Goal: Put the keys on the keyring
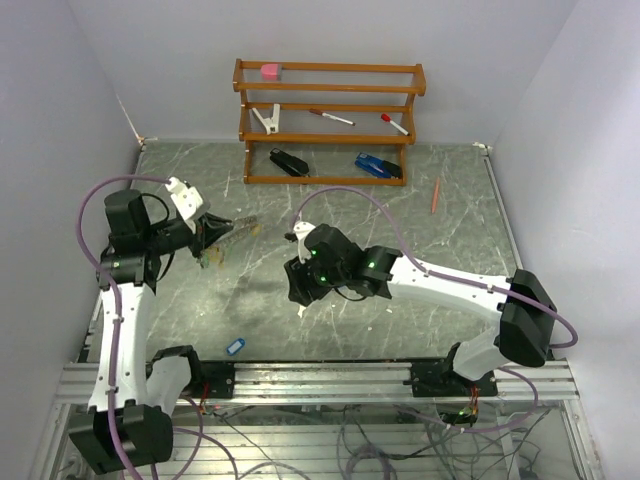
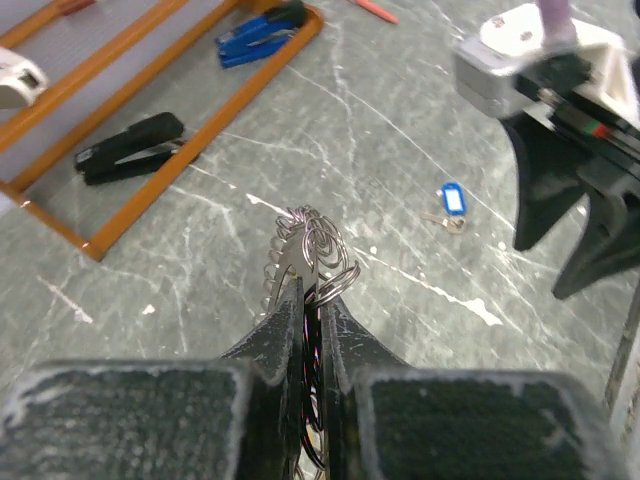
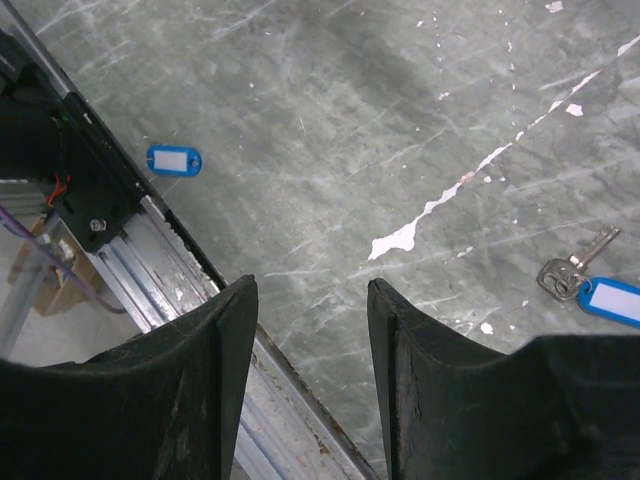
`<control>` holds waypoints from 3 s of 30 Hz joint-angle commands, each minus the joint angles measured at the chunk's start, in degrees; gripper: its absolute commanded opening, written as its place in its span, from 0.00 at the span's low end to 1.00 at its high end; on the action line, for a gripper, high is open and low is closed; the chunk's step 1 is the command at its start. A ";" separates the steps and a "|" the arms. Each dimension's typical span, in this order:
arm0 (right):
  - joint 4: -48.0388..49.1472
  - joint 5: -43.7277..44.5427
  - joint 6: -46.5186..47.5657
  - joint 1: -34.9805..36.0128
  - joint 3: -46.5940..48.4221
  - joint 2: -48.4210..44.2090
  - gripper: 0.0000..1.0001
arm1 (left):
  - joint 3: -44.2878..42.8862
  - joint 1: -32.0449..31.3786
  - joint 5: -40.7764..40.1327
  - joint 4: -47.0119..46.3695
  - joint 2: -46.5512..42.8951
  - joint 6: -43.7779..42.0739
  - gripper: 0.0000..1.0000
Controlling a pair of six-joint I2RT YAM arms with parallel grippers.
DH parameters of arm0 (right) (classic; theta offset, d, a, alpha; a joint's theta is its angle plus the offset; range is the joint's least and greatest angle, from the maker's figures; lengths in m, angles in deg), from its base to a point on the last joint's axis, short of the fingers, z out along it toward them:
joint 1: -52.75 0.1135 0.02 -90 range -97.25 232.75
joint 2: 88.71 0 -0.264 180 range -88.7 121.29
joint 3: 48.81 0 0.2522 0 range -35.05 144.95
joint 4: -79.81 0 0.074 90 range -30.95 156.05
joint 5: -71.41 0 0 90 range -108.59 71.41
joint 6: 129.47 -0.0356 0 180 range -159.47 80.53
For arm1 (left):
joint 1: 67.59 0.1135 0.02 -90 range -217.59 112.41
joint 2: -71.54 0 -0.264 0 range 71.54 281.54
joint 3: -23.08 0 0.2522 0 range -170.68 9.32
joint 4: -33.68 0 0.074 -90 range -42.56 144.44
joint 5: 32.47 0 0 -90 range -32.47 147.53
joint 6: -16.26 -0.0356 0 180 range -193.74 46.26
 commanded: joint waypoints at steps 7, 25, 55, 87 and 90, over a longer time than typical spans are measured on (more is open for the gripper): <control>-0.05 6.06 -3.36 4.99 -0.08 1.17 0.48 | 1.03 -0.07 -15.28 -23.17 -2.24 20.11 0.07; 5.27 16.79 -3.83 22.13 12.11 20.56 0.41 | 3.33 11.20 -16.07 -33.00 3.28 30.80 0.07; 2.21 21.26 -2.46 24.67 32.70 41.27 0.42 | 1.35 26.93 -8.46 -37.04 3.89 37.12 0.07; 0.94 24.01 -3.21 23.02 26.75 36.36 0.17 | 1.98 28.13 -5.98 -38.71 3.68 40.50 0.07; 1.32 23.99 -2.52 22.12 24.76 33.76 0.02 | 2.00 28.16 -4.60 -38.77 3.63 40.67 0.07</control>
